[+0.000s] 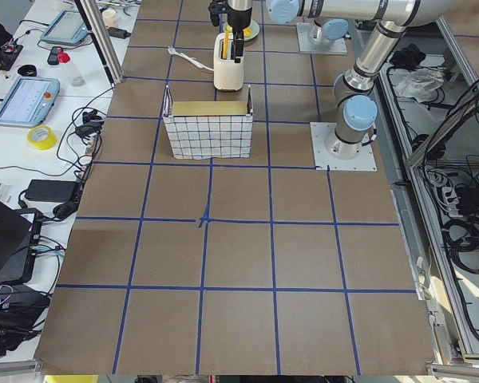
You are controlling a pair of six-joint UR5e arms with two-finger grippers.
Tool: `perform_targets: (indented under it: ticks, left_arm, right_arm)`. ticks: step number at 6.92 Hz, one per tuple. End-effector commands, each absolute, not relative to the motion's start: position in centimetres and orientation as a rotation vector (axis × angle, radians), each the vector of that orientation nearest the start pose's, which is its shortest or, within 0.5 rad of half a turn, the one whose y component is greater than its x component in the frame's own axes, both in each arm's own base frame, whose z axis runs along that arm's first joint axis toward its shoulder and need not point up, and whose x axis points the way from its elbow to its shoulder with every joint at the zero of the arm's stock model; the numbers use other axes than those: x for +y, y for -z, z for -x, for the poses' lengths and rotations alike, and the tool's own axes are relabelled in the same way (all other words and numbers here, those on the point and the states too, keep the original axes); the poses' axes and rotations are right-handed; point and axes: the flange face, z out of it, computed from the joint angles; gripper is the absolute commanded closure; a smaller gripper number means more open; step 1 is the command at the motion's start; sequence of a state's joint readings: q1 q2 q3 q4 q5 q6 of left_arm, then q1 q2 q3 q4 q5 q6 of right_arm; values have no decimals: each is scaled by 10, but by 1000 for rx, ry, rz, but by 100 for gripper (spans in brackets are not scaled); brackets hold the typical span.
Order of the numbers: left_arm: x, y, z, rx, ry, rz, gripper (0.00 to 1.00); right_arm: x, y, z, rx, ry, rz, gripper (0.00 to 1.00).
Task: Press toaster with right arm
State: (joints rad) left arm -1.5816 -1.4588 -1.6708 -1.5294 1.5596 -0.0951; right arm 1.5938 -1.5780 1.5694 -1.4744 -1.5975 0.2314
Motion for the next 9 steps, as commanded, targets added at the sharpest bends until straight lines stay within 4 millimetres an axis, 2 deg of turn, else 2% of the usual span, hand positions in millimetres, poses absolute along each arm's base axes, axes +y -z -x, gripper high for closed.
perform_targets:
  ticks: [1,9]
  left_arm:
    - [-448,-496,139,3151,84,133,0]
    - [-448,-496,139,3151,84,133,0]
  right_arm:
    - [-477,-483,-142,3156,-133,-324,0]
    - [-479,-484,-143,3147,-108,-326,0]
